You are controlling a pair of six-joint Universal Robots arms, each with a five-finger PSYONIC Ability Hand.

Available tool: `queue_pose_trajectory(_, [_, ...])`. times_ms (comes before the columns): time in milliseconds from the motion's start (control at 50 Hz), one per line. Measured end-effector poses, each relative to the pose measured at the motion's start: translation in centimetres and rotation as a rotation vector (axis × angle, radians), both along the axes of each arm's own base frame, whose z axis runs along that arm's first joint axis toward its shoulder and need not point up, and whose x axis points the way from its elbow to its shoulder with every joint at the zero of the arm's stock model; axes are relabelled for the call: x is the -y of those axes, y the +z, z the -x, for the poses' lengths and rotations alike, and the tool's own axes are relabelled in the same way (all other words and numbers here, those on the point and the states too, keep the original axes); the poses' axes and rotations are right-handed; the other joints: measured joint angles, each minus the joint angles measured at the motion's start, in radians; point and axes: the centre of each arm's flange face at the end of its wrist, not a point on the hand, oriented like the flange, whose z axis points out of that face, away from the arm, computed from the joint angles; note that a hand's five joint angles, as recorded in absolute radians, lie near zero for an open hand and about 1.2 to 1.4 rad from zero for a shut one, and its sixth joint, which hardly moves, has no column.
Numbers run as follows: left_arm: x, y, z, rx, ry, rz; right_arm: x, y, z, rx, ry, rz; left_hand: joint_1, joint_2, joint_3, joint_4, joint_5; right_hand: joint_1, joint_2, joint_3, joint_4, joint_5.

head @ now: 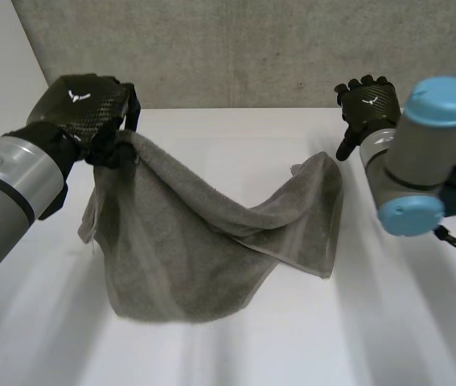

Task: Fold the laundry.

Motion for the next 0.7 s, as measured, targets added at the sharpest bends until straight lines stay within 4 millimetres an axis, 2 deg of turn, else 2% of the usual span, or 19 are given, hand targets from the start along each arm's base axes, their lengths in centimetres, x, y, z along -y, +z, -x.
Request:
queue_pose_trajectory(80, [-0.2,0.6,0.4,-0.008,-0.011,0.014,-2.8,0.8,1.1,-0.018,0.036,-0.097,0.000,0.000,0.000,0.000,0.000,0.000,0.000,0.000,0.000,0.000])
queue_pose_trajectory(100, [-0.2,0.6,0.4,-0.008,-0.011,0.014,-2.8,0.8,1.1,-0.018,0.036,-0.097,0.000,0.000,0.000,0.000,0.000,0.000,0.000,0.000,0.000,0.000])
queue_pose_trajectory(140, [-0.4,1.0,0.8,-0.012,-0.021,0.020,-5.5,0.2,2.4,-0.024,0.045,-0.231,0.000,0.000,0.000,0.000,0.000,0.000,0.003,0.002,0.002,0.002])
queue_pose_trajectory(160, [-0.4,1.0,0.9,-0.012,-0.023,0.020,-5.7,0.1,2.5,-0.024,0.045,-0.243,0.000,0.000,0.000,0.000,0.000,0.001,0.004,0.003,0.002,0.002])
queue_pose_trajectory(180, [-0.5,1.1,1.0,-0.014,-0.028,0.023,-6.8,-0.6,3.1,-0.017,0.042,-0.313,0.000,0.000,0.000,0.000,0.000,0.040,0.052,0.050,0.047,0.051])
queue_pose_trajectory(240, [-0.8,1.4,1.4,-0.017,-0.036,0.027,-8.6,-2.0,3.9,0.006,0.038,-0.427,0.000,0.000,0.000,0.000,0.000,0.148,0.160,0.160,0.151,0.158])
queue_pose_trajectory(300, [-1.1,1.7,1.6,-0.023,-0.042,0.035,-10.2,-3.6,4.3,0.043,0.053,-0.522,0.000,0.000,0.000,0.000,0.000,0.332,0.347,0.343,0.333,0.336])
queue_pose_trajectory(320, [-1.1,1.7,1.6,-0.023,-0.042,0.035,-10.2,-3.7,4.3,0.046,0.055,-0.527,0.000,0.000,0.000,0.000,0.000,0.339,0.355,0.351,0.345,0.344])
queue_pose_trajectory(360, [-1.4,2.0,1.9,-0.030,-0.047,0.042,-11.5,-5.3,4.2,0.087,0.095,-0.595,0.000,0.000,0.000,0.000,0.000,0.367,0.387,0.388,0.379,0.383])
queue_pose_trajectory(500, [-1.8,2.6,2.2,-0.039,-0.055,0.048,-12.4,-7.8,2.8,0.151,0.179,-0.606,0.000,0.000,0.000,0.000,0.000,0.308,0.311,0.313,0.309,0.286])
queue_pose_trajectory(700, [-2.0,2.9,2.3,-0.043,-0.060,0.052,-11.3,-10.0,-0.4,0.189,0.186,-0.537,0.000,0.000,0.000,0.000,0.000,0.251,0.254,0.262,0.247,0.225])
